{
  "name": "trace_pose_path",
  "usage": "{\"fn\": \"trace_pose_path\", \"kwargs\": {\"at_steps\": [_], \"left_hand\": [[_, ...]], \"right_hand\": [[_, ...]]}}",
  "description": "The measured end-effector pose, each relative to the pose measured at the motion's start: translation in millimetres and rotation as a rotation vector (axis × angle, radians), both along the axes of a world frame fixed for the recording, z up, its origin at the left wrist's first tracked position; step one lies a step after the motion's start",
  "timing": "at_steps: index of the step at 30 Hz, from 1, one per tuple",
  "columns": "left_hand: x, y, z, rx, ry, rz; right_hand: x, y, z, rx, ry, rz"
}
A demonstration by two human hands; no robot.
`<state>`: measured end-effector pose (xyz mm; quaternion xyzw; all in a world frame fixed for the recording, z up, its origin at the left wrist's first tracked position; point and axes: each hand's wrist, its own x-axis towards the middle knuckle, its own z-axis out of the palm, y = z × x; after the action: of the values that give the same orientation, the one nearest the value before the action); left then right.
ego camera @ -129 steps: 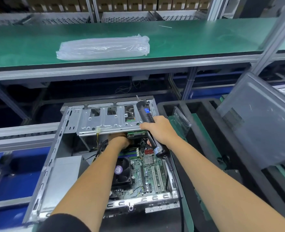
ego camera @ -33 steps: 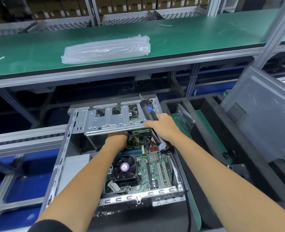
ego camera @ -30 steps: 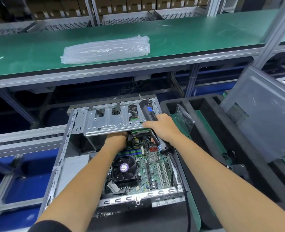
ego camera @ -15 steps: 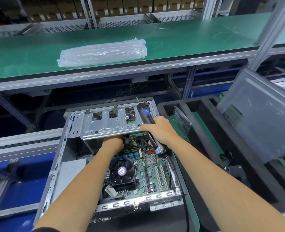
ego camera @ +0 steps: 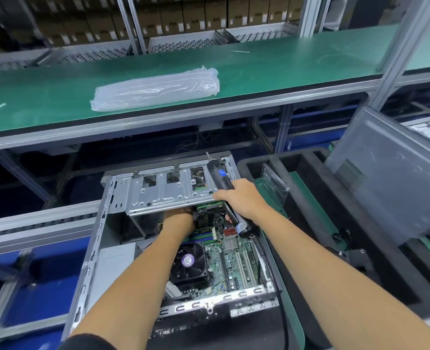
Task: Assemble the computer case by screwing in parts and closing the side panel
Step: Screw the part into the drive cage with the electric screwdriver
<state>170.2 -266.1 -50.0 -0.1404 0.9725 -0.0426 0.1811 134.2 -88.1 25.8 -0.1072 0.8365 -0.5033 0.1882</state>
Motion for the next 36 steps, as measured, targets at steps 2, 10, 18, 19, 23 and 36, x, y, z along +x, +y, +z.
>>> {"fn": "trace_pose_path", "kwargs": {"at_steps": [2,10,18,19,23,36], "left_hand": [[11.7,5.2,9.7,0.003,0.004,-0.073],[40.4,20.7,89.4,0.453,0.106,-0.138],[26.0,87.1,120.4,0.804,0.424,-0.063],[24.2,99.9,121.4,0.825,0.422,-0.071],[11.8,147.3,123.7,0.833,0.439,-0.116],[-57.7,269.0,68.9,0.722,0.268,-0.094]], "right_hand": [[2.2,1.5,2.2,-0.007,-0.015,0.017],[26.2,10.4,23.4,-0.042,-0.112,0.016],[46.6,62.9,34.2,-0.237,-0.181,-0.025],[46.6,72.4,35.3,-0.240,-0.177,-0.038],[38.6,112.6,34.0,-0.276,-0.207,-0.101],[-15.7,245.3,-23.3,-0.232,-0.375,-0.095]]}}
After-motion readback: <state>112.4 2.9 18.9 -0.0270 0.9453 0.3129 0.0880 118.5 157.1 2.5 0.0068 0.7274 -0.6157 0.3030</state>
